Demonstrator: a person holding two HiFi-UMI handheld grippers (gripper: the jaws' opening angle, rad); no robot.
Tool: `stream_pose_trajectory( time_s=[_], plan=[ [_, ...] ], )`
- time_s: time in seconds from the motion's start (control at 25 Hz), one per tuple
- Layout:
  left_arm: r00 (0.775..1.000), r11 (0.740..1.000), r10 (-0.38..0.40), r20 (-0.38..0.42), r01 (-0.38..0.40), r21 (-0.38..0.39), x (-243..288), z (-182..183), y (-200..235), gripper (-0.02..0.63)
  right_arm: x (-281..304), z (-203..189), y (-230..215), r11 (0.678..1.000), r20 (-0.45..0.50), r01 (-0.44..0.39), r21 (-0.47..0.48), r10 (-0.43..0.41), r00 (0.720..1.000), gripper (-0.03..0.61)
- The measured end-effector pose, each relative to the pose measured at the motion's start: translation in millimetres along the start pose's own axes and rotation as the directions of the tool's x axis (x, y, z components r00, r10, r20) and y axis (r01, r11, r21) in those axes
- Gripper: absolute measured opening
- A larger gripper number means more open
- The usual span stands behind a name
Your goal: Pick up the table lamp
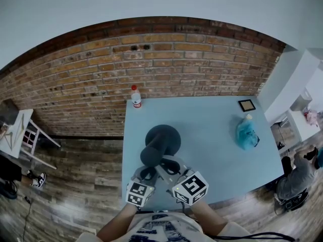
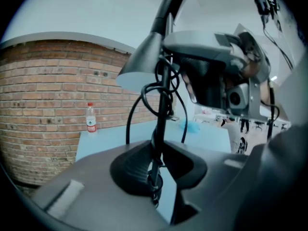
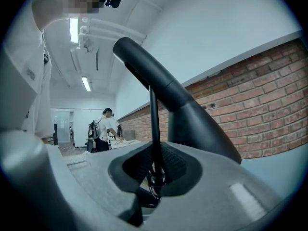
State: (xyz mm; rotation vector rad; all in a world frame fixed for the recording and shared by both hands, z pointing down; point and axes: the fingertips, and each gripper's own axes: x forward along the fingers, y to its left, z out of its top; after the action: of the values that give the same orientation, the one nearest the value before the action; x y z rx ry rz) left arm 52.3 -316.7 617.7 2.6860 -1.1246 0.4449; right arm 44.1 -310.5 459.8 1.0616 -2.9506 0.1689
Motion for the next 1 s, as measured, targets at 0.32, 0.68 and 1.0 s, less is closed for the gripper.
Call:
stream_pose_trajectory(
  time_s=[0.32, 0.68, 1.0],
  plan=[
    [0.999, 1.000, -0.010, 0.031, 0.009, 0.030, 1.3, 28.9, 4.7, 0.066, 4.2, 24.7, -6.1, 0.999, 0.017, -0.009, -0.039, 0.010, 1.000, 0.035],
    [0.998, 0.999, 0.004, 0.070, -0.007, 0.048, -1.6, 62.6, 14.1, 0.066, 10.3, 53.4, -12.6, 0.998, 0.041, -0.020, -0.056, 0.022, 0.999, 0.035],
    [0.995, 0.998, -0.006, 0.103, 0.000, 0.060, -2.5, 81.5, 17.8, 0.066, 16.1, 71.7, -12.9, 0.996, 0.053, -0.034, -0.082, 0.038, 0.998, 0.035]
  ],
)
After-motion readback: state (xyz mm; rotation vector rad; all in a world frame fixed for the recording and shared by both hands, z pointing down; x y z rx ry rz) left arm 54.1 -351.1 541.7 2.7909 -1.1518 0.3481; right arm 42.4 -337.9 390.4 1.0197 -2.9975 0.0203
